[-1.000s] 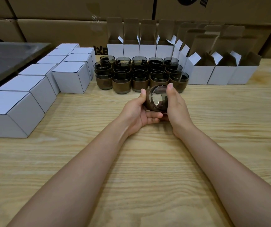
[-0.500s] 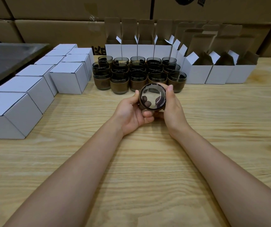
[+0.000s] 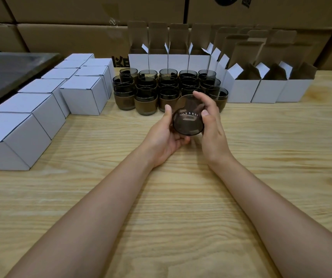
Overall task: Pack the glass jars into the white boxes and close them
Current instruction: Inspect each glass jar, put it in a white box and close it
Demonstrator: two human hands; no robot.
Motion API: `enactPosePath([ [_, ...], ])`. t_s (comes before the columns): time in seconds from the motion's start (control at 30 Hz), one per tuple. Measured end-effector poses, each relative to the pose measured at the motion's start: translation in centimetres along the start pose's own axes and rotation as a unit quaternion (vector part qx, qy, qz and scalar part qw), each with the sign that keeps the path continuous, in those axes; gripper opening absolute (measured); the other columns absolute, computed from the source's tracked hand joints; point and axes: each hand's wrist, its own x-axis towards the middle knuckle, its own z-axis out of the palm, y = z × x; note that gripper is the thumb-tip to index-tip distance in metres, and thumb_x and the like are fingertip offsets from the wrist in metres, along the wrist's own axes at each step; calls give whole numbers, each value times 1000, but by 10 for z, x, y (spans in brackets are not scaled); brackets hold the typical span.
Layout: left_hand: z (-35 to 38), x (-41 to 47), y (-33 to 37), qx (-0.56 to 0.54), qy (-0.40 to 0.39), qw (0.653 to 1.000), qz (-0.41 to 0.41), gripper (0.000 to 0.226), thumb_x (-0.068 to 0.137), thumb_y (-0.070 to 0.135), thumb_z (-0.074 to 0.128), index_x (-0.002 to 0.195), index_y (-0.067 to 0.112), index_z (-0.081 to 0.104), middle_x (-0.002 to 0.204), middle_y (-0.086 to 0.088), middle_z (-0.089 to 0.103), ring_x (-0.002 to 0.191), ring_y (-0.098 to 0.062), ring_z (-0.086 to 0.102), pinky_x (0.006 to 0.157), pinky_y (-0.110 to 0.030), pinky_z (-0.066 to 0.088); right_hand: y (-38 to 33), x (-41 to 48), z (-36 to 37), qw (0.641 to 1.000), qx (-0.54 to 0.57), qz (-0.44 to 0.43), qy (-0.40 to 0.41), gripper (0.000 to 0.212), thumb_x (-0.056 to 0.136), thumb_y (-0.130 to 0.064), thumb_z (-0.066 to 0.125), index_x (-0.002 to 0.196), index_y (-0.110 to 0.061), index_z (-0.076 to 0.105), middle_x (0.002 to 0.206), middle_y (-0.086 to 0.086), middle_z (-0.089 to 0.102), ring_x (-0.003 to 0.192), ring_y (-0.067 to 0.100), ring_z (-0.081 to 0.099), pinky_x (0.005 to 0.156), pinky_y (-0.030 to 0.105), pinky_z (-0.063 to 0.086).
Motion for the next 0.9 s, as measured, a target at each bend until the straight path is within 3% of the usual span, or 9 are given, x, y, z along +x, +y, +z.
enactPosePath([
  [0.13,1,0,-1,28,-20,999,24,60,100,55,21,132,15,53,106,-7,65,91,-18,58,80,-29,43,0,-2,0,999,-10,-25,-17,42,90,-18,30,125,-34,45,115,-7,42,108,-11,40,98,9,34],
  [0.2,0,-1,-1,39,-32,998,39,61,100,55,24,133,13,52,113,-11,60,102,-23,52,91,-36,38,-1,-3,1,999,-15,-36,-20,43,89,-18,31,123,-39,45,118,-7,42,115,-2,40,101,15,35],
  [0.33,-1,-2,-1,36,-43,997,51,52,100,51,29,124,12,55,113,-14,55,104,-25,47,92,-37,36,0,-5,3,995,-59,-77,-13,43,89,-20,32,124,-41,42,126,-6,43,126,17,39,110,42,32],
  [0.5,-3,0,-3,38,-24,995,93,51,99,48,33,127,11,54,106,-11,59,89,-18,55,77,-31,42,1,-6,5,987,-114,-109,-2,42,94,-22,32,132,-35,39,137,-7,45,129,11,37,110,42,28],
  [0.6,-7,3,-3,43,-1,991,129,48,97,49,35,119,14,59,101,-9,66,88,-18,62,76,-30,48,-1,-9,7,993,-95,-72,7,50,88,-46,43,136,-41,28,141,-8,39,128,14,39,107,41,35],
  [0.7,-9,3,-2,36,12,987,154,41,97,50,36,110,22,63,92,-1,72,82,-14,68,70,-25,53,-5,-12,13,994,-90,-17,63,76,65,-60,63,127,-37,27,128,-2,36,109,18,50,89,28,47],
  [0.77,-8,3,-2,35,18,986,162,35,97,49,38,108,26,63,92,0,72,81,-14,69,64,-23,53,-4,-13,18,994,-86,19,67,79,60,-57,74,119,-33,28,116,-2,41,93,11,55,75,18,47],
  [0.83,-6,2,-3,33,11,985,170,32,94,50,44,109,27,62,107,-9,70,96,-26,69,75,-35,57,0,-13,22,995,-60,48,56,71,68,-46,81,114,-30,29,107,-9,47,78,-1,59,68,12,46],
  [0.9,-4,2,-3,27,5,985,173,34,88,51,48,109,28,61,120,-17,65,113,-39,61,94,-53,51,3,-13,23,995,-47,61,56,63,74,-37,80,112,-27,31,104,-9,53,75,-4,61,72,20,50],
])
